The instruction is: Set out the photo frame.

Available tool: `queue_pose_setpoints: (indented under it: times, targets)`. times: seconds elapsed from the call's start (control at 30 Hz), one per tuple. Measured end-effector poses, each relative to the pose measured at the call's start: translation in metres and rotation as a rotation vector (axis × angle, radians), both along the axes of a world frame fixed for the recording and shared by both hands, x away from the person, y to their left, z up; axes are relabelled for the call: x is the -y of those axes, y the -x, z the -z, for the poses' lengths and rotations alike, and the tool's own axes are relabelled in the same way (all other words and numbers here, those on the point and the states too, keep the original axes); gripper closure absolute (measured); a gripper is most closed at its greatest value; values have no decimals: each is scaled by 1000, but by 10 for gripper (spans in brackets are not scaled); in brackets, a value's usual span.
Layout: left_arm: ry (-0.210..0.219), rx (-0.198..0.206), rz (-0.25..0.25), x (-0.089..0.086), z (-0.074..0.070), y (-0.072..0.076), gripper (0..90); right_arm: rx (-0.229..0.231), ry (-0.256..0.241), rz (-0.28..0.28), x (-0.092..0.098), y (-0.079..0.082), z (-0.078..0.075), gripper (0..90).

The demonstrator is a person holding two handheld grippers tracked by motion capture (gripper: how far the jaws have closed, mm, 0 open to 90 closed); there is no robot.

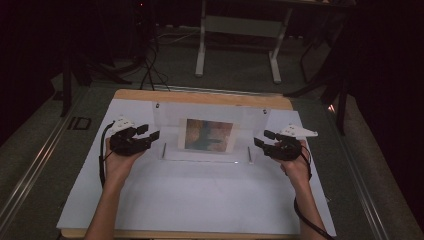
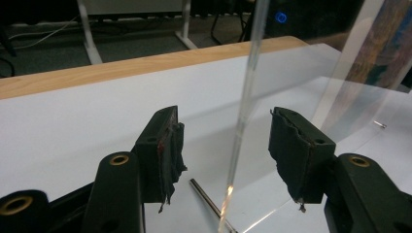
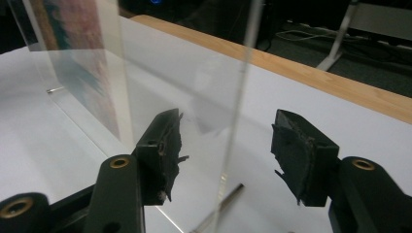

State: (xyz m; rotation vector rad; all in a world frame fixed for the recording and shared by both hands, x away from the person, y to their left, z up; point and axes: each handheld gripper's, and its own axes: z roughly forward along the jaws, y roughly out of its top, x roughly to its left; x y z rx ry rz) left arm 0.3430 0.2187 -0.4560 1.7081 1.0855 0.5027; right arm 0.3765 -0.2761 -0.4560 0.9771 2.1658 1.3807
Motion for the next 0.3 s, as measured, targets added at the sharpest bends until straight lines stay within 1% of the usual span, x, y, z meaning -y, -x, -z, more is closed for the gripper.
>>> queue_pose_setpoints:
  times: [0.13,0.23,0.27,0.3]
  targets:
    - [-5,-5,-17,-6,0,0,454,-27,3,2,9,-2,0,437]
    - [2,-15,-41,-12,1,-1,455,-44,13,8,15,-4,2,436]
    - [2,-15,-41,-12,1,-1,455,-44,13,8,15,-4,2,436]
    - [-6,-20,-73,-16,2,-1,455,-47,11,7,17,-5,2,436]
